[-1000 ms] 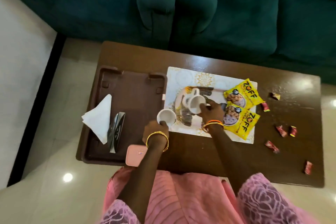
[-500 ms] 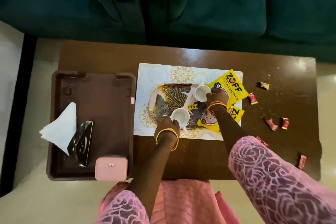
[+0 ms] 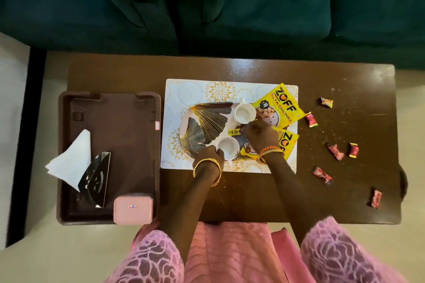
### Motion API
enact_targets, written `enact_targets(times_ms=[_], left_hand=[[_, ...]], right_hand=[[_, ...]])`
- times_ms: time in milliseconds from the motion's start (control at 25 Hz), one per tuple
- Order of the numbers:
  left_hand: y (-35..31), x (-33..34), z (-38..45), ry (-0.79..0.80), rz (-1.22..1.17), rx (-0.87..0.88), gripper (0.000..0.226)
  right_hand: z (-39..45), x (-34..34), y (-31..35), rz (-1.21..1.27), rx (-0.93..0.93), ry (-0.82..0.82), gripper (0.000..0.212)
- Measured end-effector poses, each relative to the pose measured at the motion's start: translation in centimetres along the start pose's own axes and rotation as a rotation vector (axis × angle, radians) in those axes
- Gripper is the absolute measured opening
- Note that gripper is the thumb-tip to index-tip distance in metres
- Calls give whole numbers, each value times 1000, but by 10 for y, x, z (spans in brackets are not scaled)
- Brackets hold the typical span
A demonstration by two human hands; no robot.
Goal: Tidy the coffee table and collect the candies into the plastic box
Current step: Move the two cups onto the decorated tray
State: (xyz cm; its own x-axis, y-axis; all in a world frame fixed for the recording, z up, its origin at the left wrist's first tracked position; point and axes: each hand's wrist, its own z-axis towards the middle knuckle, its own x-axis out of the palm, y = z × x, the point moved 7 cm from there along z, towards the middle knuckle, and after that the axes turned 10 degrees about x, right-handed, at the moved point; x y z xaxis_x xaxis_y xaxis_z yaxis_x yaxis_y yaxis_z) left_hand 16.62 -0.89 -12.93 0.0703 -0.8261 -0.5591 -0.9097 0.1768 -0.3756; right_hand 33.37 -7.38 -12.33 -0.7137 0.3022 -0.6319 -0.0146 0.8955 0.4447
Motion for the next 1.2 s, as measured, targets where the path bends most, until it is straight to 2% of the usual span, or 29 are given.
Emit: enact_targets(times_ms=[80,120,240,400,520,720,840,1200], left_hand=[[-6,3,0,17,22,7,41],[-8,7,0,20,13,4,41],[-8,21,6,29,-145,-16,43],[-8,54,10,127,-495,-82,39],[-14,74,8,187,-608,-117,32],[-25,98,10,204,-754,-114,33],[-31,103,14,207,-772,-106,32],[-23,106,15,215,-692,-108,36]], right_hand=[[-28,25,-6,-97,-128,224,36],[-33,30,-10,-112,-152,232,37],[-22,29,-14,-63,-148,92,31],[-3,31,-23,-88,-101,56,29],[-1,26,-32,-129,-93,-6,28],[6,21,-48,-172,-85,-45,29],[8,18,-51,-187,-72,-83,33],[7,21,-54,-178,-55,-41,29]])
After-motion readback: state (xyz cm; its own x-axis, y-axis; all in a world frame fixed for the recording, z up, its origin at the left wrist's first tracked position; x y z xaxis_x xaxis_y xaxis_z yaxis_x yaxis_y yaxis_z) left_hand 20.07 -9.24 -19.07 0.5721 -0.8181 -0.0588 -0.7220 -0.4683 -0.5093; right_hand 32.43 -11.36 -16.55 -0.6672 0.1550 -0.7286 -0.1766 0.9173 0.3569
